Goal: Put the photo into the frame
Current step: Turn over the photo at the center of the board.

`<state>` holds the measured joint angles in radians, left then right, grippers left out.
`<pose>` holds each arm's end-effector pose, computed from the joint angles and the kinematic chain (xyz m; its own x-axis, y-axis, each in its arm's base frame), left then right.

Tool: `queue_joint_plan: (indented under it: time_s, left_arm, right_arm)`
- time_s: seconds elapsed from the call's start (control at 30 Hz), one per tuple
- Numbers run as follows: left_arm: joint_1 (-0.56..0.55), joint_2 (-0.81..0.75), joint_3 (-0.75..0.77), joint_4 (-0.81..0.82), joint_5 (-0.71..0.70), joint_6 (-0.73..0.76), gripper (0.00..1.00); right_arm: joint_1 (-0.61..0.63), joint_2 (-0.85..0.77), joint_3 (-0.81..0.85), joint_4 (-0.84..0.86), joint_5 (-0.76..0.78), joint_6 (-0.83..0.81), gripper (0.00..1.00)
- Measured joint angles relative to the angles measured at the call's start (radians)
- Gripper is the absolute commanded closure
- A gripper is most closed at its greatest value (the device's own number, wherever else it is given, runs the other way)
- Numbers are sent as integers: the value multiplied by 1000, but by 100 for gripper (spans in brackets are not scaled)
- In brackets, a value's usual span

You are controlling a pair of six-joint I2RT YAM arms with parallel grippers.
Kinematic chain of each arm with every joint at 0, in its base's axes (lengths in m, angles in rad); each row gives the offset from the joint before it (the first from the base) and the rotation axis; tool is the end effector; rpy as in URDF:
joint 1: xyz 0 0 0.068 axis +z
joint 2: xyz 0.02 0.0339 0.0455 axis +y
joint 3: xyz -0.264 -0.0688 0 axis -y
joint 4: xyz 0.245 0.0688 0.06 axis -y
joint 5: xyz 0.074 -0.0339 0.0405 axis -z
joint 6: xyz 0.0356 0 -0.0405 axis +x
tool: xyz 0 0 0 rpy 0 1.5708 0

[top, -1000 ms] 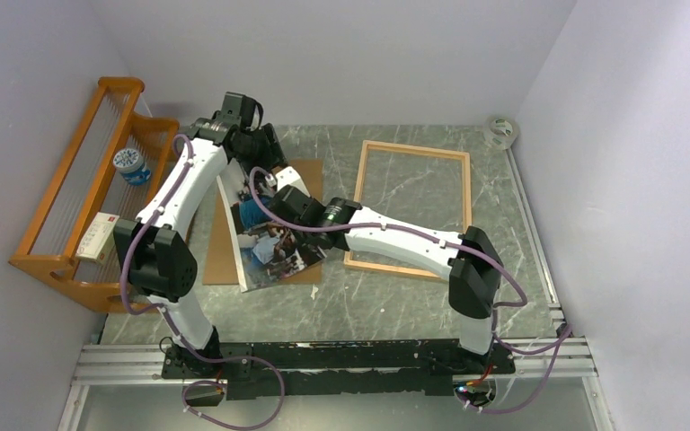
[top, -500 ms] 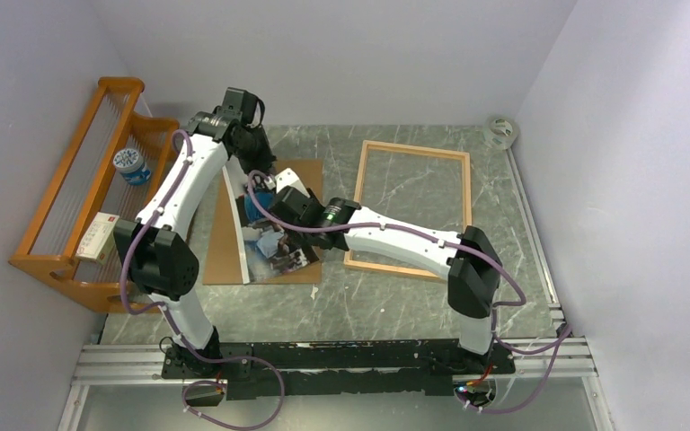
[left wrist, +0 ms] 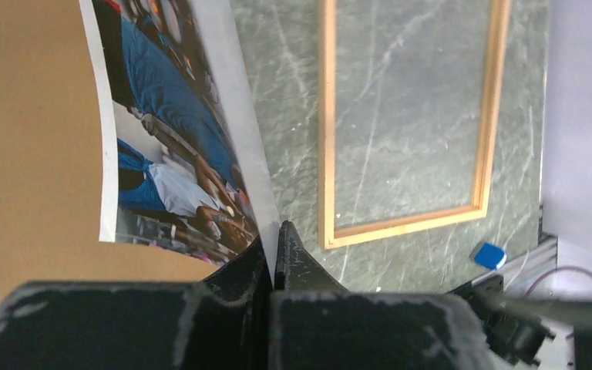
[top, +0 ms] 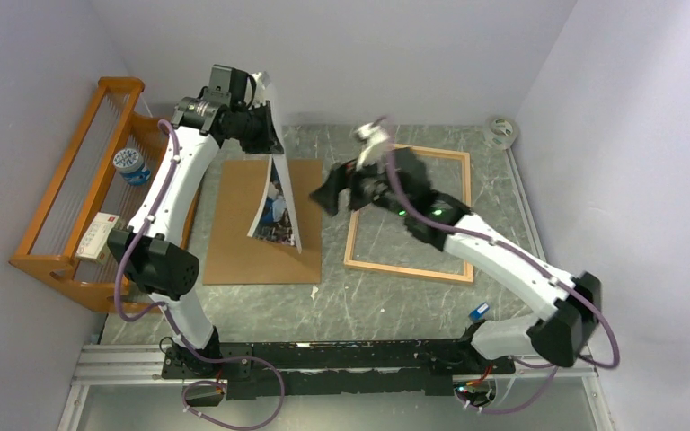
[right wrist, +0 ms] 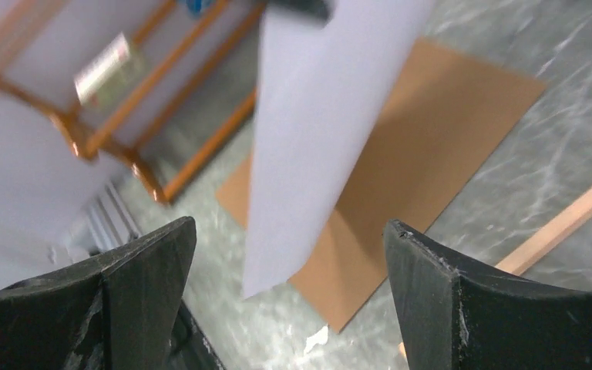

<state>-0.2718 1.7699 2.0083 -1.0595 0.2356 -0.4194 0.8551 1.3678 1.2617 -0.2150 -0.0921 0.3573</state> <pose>0.3543 -0.1074 0.4089 -0.8126 -0.1846 -0.5528 0.0913 0.8965 -0.4335 0.2079 0.2441 0.3713 -0.4768 -0.0177 -0.8788 -0.6852 0.6337 0.3591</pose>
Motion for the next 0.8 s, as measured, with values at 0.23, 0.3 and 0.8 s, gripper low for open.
queue_joint_plan:
  time_s: [0.23,0.3,0.8]
  left_arm:
    - [-3,-69,36,4,226,200,98]
    - [-9,-116,36,6,296,249,98]
    - [-30,-536,46,40,574,566,97]
  right_arm:
    - [-281,-158,-121,233,-81,203,1]
    - [-311,-163,-126,259,-81,236,1]
    - [-425,-111,-36,428,-286,279,1]
